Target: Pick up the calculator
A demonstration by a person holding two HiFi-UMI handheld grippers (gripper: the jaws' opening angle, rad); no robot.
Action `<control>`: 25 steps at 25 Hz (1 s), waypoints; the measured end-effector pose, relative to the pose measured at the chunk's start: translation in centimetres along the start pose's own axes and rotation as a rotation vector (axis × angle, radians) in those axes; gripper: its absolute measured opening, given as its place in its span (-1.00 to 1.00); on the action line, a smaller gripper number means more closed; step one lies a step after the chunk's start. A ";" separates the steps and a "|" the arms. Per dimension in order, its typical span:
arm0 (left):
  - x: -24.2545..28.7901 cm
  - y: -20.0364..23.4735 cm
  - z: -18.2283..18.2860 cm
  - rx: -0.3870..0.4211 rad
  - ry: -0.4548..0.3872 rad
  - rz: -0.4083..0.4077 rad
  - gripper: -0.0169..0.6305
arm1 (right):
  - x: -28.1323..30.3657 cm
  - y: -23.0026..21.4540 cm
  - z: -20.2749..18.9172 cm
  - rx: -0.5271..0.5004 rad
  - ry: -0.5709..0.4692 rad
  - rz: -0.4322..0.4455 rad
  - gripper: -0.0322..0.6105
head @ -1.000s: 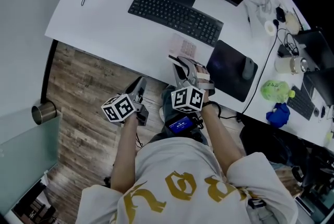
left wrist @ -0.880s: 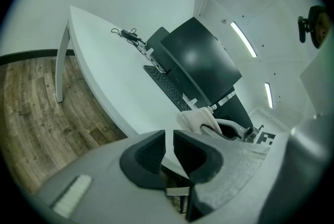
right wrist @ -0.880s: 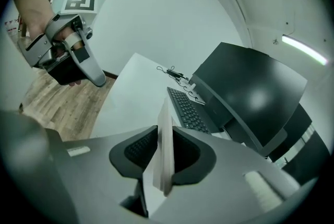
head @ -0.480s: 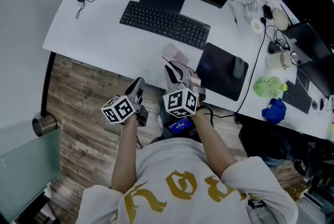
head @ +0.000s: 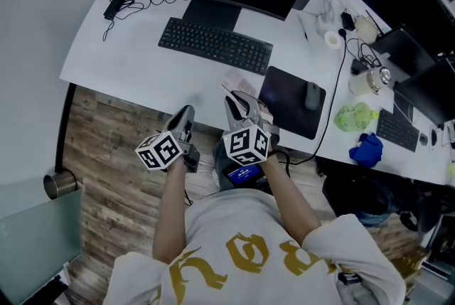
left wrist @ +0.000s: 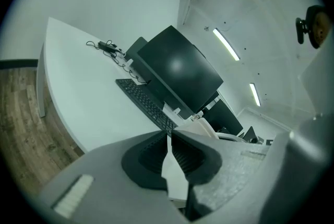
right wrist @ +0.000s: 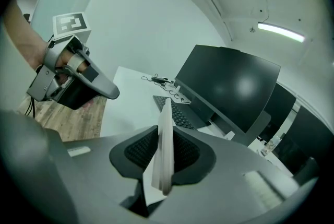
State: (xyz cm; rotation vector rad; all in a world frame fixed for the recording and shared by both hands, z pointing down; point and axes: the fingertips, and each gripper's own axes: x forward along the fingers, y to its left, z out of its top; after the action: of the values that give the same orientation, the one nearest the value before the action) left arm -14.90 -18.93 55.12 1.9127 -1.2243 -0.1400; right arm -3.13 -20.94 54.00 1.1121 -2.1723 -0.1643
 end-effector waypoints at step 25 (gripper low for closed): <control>-5.2 -6.0 4.4 0.157 -0.174 0.002 -0.95 | -7.2 -0.2 4.3 -0.055 -0.099 -0.091 -0.59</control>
State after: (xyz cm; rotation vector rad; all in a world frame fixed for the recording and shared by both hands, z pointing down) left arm -15.52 -16.36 46.44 2.0695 -1.3880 -0.2184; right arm -2.80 -16.41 46.94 1.1945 -2.1907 -0.3236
